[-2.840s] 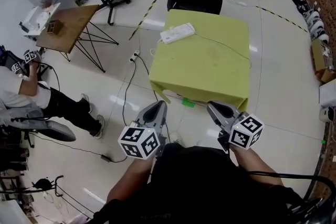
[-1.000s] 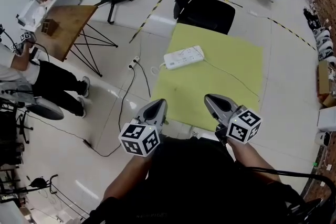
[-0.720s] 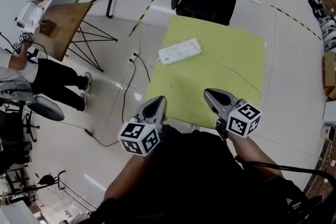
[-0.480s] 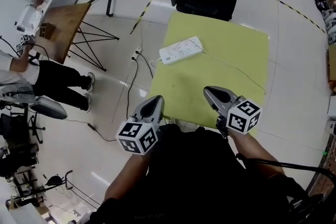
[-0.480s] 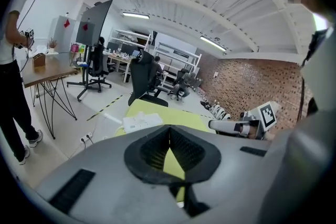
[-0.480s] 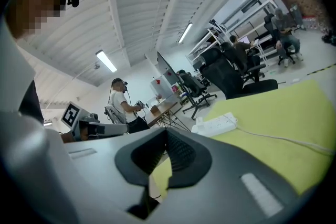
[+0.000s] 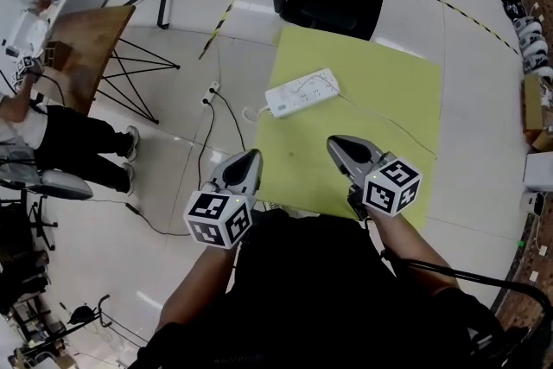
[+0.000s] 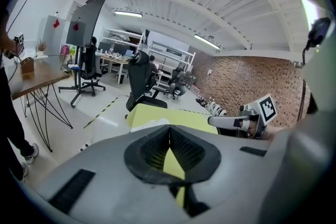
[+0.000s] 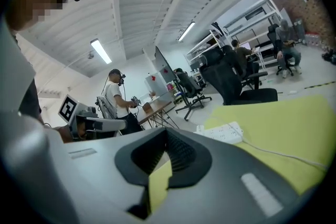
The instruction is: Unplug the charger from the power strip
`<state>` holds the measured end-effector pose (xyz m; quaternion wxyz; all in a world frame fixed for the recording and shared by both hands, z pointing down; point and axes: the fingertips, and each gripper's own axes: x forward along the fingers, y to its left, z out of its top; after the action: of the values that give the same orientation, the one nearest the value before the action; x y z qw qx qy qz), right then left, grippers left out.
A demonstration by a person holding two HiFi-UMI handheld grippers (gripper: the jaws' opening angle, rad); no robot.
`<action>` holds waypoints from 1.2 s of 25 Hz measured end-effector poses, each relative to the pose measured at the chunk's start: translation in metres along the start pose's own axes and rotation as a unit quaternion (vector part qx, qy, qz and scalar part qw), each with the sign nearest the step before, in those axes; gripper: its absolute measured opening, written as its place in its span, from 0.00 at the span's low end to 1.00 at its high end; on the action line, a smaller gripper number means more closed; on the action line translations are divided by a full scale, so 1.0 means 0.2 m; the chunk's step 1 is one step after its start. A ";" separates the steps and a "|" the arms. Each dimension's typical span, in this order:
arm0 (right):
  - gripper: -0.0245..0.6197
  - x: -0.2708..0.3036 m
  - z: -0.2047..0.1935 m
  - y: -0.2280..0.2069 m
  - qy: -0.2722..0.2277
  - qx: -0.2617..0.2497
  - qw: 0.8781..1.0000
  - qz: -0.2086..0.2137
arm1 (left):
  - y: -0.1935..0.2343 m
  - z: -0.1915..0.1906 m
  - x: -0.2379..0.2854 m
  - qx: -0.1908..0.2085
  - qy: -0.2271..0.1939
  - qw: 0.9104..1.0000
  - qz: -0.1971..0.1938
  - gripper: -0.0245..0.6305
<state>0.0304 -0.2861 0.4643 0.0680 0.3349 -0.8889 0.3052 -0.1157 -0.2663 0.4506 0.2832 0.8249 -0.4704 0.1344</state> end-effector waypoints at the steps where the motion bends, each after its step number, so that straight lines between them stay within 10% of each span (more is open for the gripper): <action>1: 0.04 0.03 0.00 0.00 0.004 0.000 1.000 -0.008 | 0.04 0.00 0.01 -0.002 0.001 1.000 -0.004 0.04; 30: 0.25 0.72 -0.27 -0.51 0.177 0.015 0.967 -0.184 | 0.60 -0.18 0.30 -0.039 0.091 0.986 -0.132 0.04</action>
<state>-0.0204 -0.3950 0.6049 0.2739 0.4342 -0.7812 0.3551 -0.1840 -0.3344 0.5506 0.3716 0.8525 -0.3348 0.1519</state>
